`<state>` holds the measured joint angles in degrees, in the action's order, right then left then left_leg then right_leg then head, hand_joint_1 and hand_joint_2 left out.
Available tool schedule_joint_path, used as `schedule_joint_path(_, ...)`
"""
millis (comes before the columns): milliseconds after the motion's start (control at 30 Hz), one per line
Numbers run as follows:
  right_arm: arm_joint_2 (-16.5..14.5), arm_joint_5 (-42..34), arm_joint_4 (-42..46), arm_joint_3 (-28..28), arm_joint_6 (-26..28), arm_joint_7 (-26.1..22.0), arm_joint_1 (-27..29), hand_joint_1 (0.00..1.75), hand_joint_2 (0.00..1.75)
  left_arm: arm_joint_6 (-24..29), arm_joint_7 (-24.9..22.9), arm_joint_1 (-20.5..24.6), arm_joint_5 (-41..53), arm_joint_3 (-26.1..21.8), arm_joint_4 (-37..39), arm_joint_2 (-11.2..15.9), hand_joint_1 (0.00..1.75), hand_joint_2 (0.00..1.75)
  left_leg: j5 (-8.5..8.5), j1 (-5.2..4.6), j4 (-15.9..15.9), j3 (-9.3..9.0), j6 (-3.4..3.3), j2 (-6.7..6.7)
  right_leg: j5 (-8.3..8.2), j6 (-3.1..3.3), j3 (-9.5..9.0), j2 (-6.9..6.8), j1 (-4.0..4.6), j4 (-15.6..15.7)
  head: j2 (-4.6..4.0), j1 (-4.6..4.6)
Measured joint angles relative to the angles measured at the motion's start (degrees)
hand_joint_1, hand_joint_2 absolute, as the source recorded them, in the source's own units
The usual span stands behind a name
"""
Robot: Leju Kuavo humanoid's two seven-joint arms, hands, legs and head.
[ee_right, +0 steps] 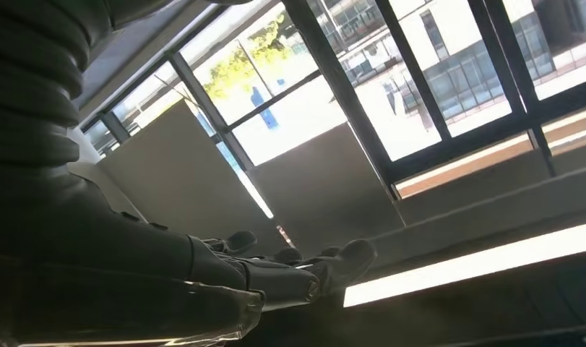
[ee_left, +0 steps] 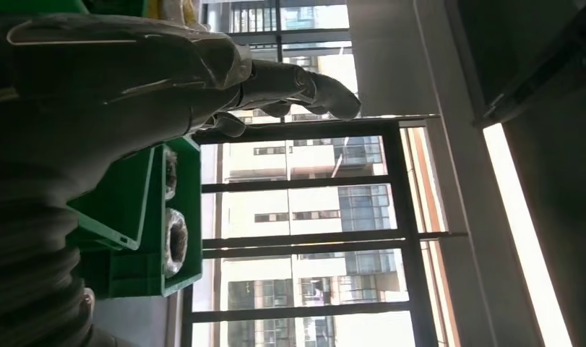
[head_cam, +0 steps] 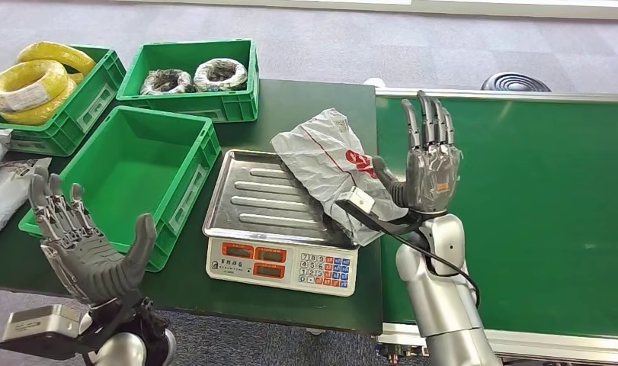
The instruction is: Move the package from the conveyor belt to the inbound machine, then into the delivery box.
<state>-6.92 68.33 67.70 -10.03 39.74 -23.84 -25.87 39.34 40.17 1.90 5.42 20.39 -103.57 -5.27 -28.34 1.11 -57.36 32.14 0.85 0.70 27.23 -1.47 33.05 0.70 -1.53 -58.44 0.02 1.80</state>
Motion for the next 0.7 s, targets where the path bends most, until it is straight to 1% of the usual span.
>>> schedule_joint_path(100, -2.7, -0.5, 6.5, 3.2, 0.0, -4.4, 2.9, 0.0, 1.75, 0.0, 0.0, 1.5, 0.7, 0.1, -0.5, 0.2, 0.0, 1.75, 0.0, 0.0, 0.0, -0.02, 0.0, -0.01, 0.0, 0.0, -0.01, 0.0, 0.0, 0.0, 0.0, 0.01)
schedule_joint_path(233, -5.1, -1.0, 11.6, 5.9, 0.0, -6.2, 5.0, 0.0, 1.75, 0.0, 0.0, 2.7, 0.7, 0.2, -0.5, 0.3, 0.0, 1.75, 0.01, 0.0, 0.0, -0.06, 0.0, -0.02, 0.0, 0.0, -0.04, 0.0, 0.0, 0.0, 0.0, -0.01)
schedule_joint_path(400, -9.1, -4.4, 17.7, 9.7, 0.0, -13.0, 8.0, 0.0, 1.75, 0.0, 0.0, 5.7, 0.7, 0.9, 1.3, 0.3, 0.0, 1.75, 0.01, 0.0, 0.0, -0.07, 0.0, -0.01, 0.0, 0.0, -0.02, -0.01, 0.0, 0.0, 0.0, 0.01)
schedule_joint_path(467, -10.4, -6.3, 20.4, 10.8, 0.0, -13.5, 9.4, 0.0, 1.75, 0.0, 0.0, 8.1, 1.0, 1.8, 4.0, 0.3, 0.0, 1.75, 0.01, 0.0, 0.0, -0.07, 0.0, 0.01, 0.0, 0.0, -0.02, -0.03, 0.0, 0.0, 0.0, 0.01)
schedule_joint_path(600, -12.1, -8.9, 25.0, 11.5, 0.0, -13.6, 12.2, 0.0, 1.75, -1.0, -0.2, 14.3, 2.8, 4.5, 13.0, -0.3, 0.0, 1.75, 0.01, -0.01, 0.0, -0.09, 0.0, -0.04, -0.02, 0.01, -0.05, 0.01, -0.01, 0.0, 0.0, 0.01)
schedule_joint_path(667, -12.5, -10.1, 26.6, 11.7, 0.0, -13.6, 13.1, 0.0, 1.75, -2.0, -1.7, 16.9, 5.2, 5.7, 16.9, -0.8, 0.0, 1.75, 0.01, -0.01, 0.0, -0.11, 0.0, -0.06, -0.03, 0.02, -0.04, 0.02, -0.01, 0.0, 0.0, 0.0)
schedule_joint_path(700, -12.7, -10.9, 27.3, 11.8, 0.0, -13.7, 13.5, 0.0, 1.75, -2.7, -3.5, 18.4, 7.7, 6.4, 18.9, -1.1, 0.0, 1.75, 0.01, -0.01, 0.0, -0.11, 0.0, -0.04, -0.03, 0.02, -0.04, 0.01, -0.01, 0.0, 0.0, 0.0)
